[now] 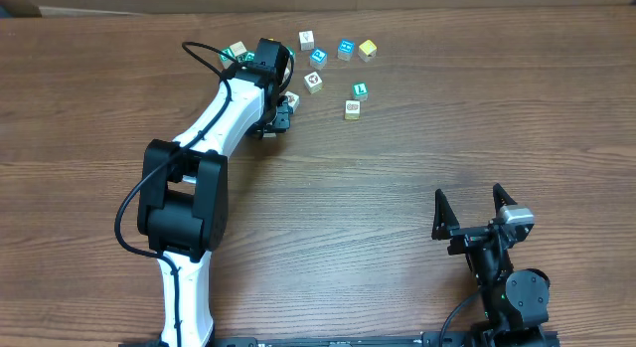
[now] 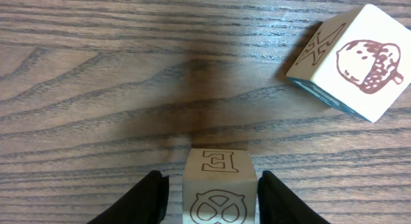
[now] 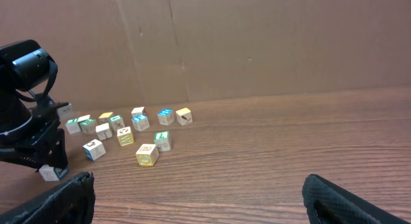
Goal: Form a horizontal line
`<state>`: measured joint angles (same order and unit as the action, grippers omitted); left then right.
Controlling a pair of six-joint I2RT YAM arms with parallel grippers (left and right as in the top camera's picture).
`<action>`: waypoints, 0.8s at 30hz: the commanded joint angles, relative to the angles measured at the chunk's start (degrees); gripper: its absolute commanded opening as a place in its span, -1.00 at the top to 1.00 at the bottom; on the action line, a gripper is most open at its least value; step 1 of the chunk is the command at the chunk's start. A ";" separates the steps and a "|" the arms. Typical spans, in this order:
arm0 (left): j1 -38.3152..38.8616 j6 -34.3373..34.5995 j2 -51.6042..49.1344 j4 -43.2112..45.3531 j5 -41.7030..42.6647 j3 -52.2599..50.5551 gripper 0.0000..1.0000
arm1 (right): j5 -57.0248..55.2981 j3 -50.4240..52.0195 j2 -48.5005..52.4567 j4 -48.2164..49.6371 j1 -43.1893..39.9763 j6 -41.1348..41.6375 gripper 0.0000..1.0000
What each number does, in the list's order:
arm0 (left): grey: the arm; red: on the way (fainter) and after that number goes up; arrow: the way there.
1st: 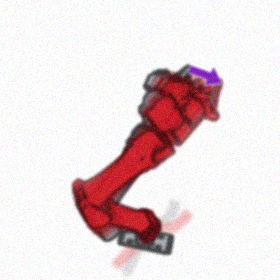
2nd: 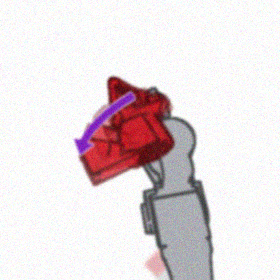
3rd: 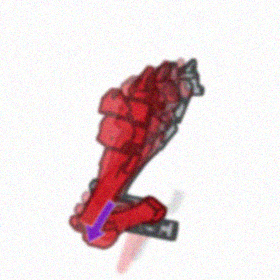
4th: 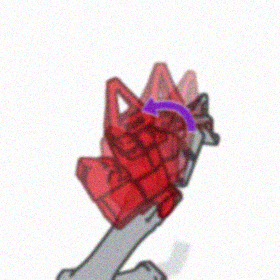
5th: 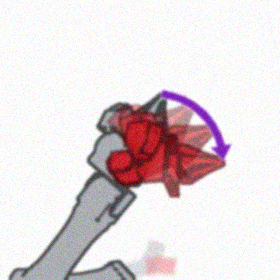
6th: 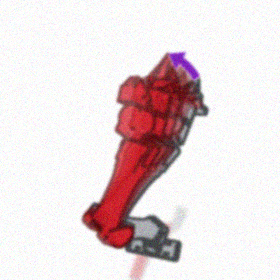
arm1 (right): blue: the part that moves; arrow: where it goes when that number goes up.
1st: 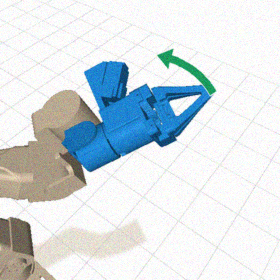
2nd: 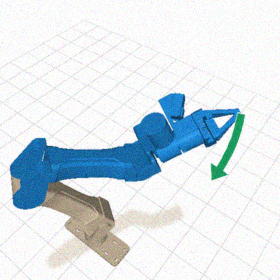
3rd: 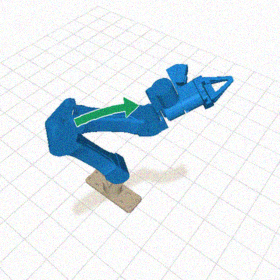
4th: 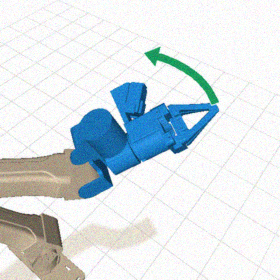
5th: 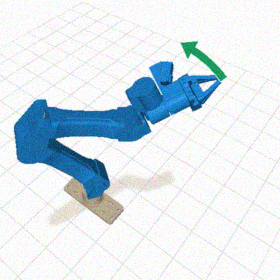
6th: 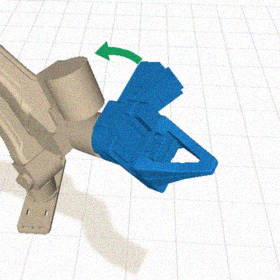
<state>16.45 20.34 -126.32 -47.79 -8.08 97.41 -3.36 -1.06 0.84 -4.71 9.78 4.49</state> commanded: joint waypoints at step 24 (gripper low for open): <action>-0.22 -0.87 4.04 -1.88 5.68 0.37 0.56 | 0.07 0.61 -0.66 0.26 -0.26 -0.04 -1.00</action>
<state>16.45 20.36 -125.91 -49.30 -4.69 97.43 -3.38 -1.06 0.84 -4.73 9.78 4.49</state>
